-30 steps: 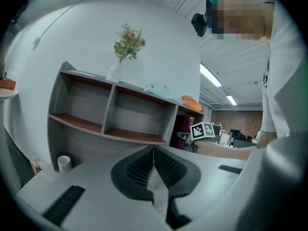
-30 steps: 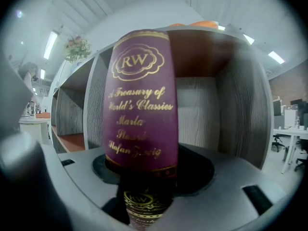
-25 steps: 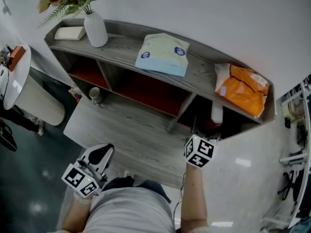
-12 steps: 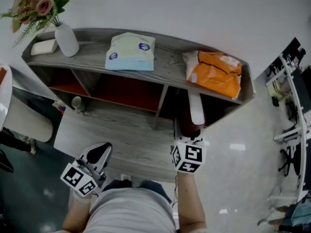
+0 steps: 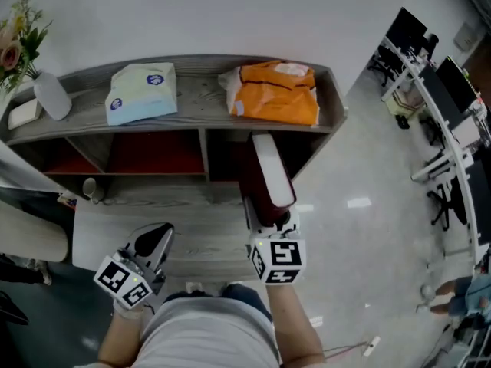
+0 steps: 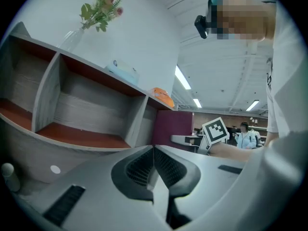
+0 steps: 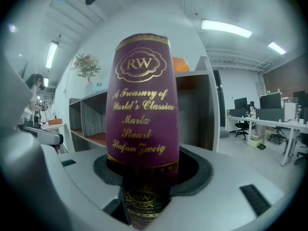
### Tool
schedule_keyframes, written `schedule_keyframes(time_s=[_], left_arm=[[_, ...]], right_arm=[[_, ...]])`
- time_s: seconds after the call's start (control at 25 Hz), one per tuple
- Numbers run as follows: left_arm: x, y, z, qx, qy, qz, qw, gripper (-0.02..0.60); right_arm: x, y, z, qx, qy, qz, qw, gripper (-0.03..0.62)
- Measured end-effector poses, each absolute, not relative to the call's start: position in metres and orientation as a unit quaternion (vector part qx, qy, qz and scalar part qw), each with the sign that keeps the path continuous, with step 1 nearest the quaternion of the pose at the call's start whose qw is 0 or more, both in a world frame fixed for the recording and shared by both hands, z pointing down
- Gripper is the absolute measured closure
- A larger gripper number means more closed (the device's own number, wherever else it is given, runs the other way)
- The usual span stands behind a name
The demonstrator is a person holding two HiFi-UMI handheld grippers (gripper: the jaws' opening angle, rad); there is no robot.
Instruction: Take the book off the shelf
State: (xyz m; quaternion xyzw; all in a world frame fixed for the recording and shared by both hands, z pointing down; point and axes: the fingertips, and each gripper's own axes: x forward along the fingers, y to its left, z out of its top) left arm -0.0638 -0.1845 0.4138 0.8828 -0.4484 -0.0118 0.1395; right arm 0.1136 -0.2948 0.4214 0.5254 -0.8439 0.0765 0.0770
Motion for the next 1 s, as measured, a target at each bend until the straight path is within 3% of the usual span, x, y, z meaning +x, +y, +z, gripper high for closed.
schedule_keyframes(time_s=[1.0], left_arm=[[0.058, -0.215, 0.421, 0.952, -0.269, 0.01, 0.144, 0.565]], right_arm=[[0.205, -0.206, 0.428, 0.605, -0.788, 0.106, 0.042, 0.364]])
